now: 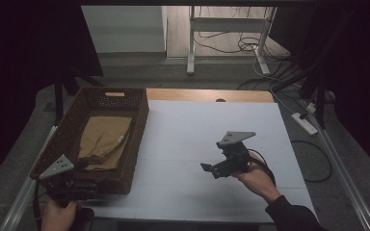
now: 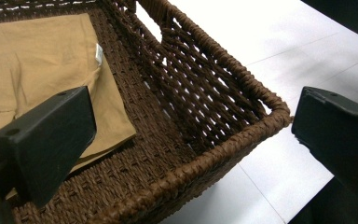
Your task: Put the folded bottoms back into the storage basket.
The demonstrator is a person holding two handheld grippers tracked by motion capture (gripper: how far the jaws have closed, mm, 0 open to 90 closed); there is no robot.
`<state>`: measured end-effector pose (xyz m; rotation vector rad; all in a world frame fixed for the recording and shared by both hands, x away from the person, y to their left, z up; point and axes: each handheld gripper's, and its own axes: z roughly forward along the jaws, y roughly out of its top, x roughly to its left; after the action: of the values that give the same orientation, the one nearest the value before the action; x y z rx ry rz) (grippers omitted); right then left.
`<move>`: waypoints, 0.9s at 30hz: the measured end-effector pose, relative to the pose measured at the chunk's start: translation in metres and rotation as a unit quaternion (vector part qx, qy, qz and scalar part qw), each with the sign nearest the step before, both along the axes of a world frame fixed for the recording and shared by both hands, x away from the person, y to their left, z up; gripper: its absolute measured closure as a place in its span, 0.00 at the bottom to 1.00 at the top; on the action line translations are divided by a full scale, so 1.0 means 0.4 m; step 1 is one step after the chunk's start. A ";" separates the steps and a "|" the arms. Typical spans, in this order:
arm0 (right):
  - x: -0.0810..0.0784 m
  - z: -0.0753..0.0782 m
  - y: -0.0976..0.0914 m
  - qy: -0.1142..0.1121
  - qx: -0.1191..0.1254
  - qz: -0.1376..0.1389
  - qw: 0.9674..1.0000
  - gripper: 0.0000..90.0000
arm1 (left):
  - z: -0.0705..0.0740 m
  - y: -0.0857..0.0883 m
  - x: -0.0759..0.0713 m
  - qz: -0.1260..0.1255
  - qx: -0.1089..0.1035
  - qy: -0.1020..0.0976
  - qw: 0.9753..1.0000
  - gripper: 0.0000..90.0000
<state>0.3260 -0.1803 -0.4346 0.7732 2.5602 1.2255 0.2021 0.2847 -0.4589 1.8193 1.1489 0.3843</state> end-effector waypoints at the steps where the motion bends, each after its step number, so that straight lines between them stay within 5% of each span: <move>1: -0.002 -0.003 -0.006 -0.002 0.000 -0.003 1.000 0.04 | -0.001 0.000 0.000 -0.003 0.000 0.000 1.000 0.00; 27: -0.044 -0.015 -0.158 0.012 -0.002 -0.078 0.997 0.03 | -0.007 0.005 0.003 0.008 0.014 0.007 1.000 0.00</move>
<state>0.3083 -0.2434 -0.4407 0.9735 2.4657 1.1702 0.2031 0.2868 -0.4616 1.8416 1.1743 0.3989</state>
